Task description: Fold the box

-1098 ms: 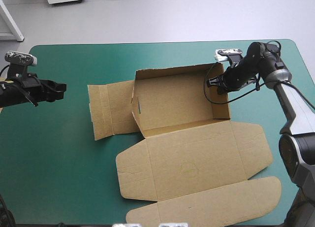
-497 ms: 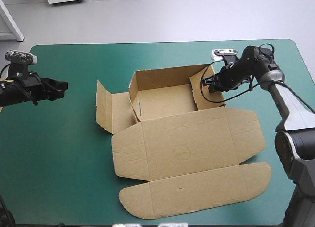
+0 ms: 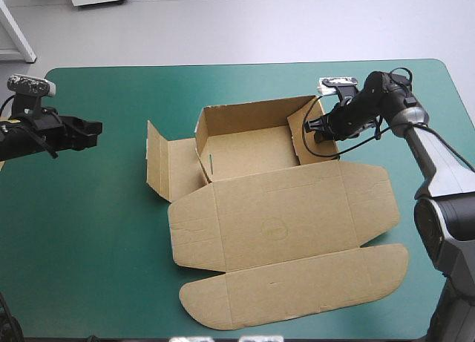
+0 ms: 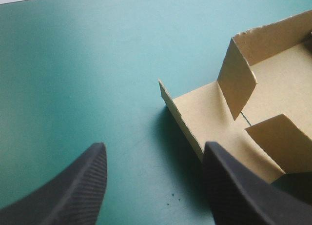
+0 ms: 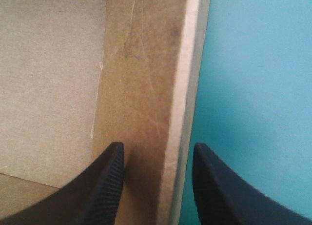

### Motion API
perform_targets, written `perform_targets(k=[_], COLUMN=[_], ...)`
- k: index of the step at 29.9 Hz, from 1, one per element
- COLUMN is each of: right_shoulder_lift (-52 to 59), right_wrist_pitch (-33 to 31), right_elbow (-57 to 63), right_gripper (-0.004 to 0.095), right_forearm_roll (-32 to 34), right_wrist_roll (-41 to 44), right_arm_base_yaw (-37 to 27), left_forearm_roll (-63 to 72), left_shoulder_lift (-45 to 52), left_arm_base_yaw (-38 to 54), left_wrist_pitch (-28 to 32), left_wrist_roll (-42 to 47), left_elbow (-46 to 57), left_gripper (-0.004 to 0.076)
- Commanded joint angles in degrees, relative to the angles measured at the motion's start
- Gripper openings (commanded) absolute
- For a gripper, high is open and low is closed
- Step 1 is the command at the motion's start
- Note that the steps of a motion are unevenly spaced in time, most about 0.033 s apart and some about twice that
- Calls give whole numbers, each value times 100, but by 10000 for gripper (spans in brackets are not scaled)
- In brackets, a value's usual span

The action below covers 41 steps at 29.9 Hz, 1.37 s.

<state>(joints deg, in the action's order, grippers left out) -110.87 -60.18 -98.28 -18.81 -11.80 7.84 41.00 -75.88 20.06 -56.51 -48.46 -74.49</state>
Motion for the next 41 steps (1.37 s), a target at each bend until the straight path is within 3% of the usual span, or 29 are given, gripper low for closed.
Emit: perform_targets(k=[1, 5, 10, 19, 21, 25, 28, 30, 35, 41], right_shoulder_lift=[329, 570, 1069, 2234, 2583, 3319, 3365, 3235, 2692, 2180], right_wrist_pitch=[317, 758, 983, 1132, 1454, 2848, 3037, 2905, 2570, 2575], right_elbow=[-49, 203, 623, 1423, 1617, 2234, 2569, 2655, 2651, 2516], right_gripper=[426, 426, 426, 426, 426, 426, 433, 472, 742, 767], right_forearm_roll=[69, 186, 907, 767, 718, 595, 420, 155, -394, -437], right_wrist_roll=[-70, -25, 242, 177, 161, 100, -136, -386, -581, -581], right_arm_base_yaw=[147, 273, 291, 300, 314, 314, 314, 314, 314, 314], left_forearm_roll=[341, 341, 349, 367, 367, 367, 390, 402, 428, 436], left_shoulder_lift=[172, 163, 163, 163, 163, 163, 163, 163, 163, 163], left_arm_base_yaw=[-17, -17, -17, -17, -17, -17, -17, -17, -17, -17], left_wrist_pitch=[267, 267, 267, 267, 256, 216, 179, 179, 142, 116], left_wrist_roll=[-51, -68, -97, -114, -114, -114, -114, -114, -114, -114], left_elbow=[-122, -112, -112, -112, -112, -112, -112, -112, -112, -112], left_gripper=[419, 419, 419, 419, 419, 419, 419, 419, 419, 419])
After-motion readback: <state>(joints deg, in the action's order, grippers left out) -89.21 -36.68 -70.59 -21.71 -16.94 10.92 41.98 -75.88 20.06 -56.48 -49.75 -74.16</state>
